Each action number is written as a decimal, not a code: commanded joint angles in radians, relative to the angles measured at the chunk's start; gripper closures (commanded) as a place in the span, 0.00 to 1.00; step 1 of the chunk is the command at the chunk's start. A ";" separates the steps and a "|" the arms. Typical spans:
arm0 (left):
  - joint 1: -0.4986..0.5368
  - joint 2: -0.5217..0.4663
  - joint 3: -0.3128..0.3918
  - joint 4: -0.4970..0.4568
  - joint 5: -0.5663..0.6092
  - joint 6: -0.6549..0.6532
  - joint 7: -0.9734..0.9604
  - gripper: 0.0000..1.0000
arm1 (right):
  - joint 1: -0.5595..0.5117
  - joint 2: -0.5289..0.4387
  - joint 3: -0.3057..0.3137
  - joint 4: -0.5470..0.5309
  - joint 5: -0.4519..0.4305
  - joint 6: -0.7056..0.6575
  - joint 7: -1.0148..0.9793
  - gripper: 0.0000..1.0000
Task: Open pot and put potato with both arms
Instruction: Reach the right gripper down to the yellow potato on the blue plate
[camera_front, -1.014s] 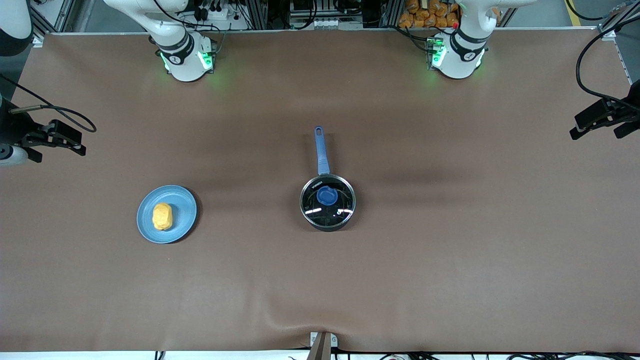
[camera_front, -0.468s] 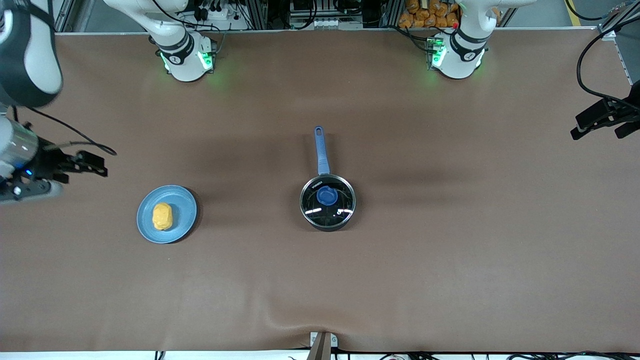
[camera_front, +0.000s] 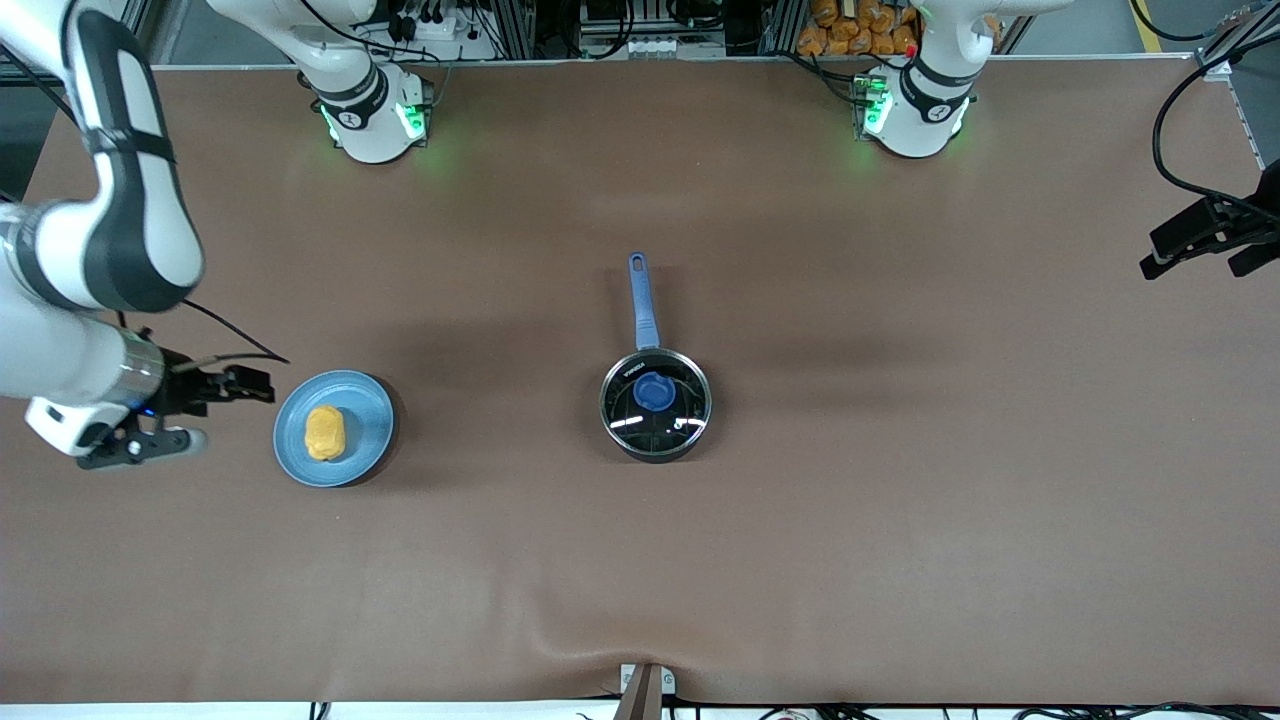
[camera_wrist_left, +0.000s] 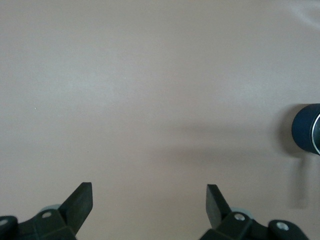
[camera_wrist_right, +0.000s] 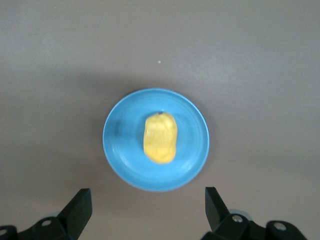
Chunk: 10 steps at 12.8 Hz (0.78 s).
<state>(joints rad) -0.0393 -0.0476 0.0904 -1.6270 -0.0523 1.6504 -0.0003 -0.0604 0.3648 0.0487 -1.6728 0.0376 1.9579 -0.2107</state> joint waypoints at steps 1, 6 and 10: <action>0.001 -0.003 -0.006 0.003 0.020 -0.014 0.005 0.00 | 0.004 0.026 0.002 -0.094 0.018 0.146 -0.016 0.00; -0.007 0.008 -0.008 -0.022 0.016 -0.015 0.005 0.00 | -0.009 0.147 0.002 -0.130 0.019 0.279 -0.052 0.00; -0.039 0.083 -0.131 -0.004 0.014 -0.004 -0.212 0.00 | -0.007 0.209 0.002 -0.131 0.019 0.321 -0.052 0.00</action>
<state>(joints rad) -0.0611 -0.0030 0.0170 -1.6565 -0.0524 1.6444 -0.1045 -0.0601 0.5537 0.0459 -1.8037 0.0377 2.2526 -0.2398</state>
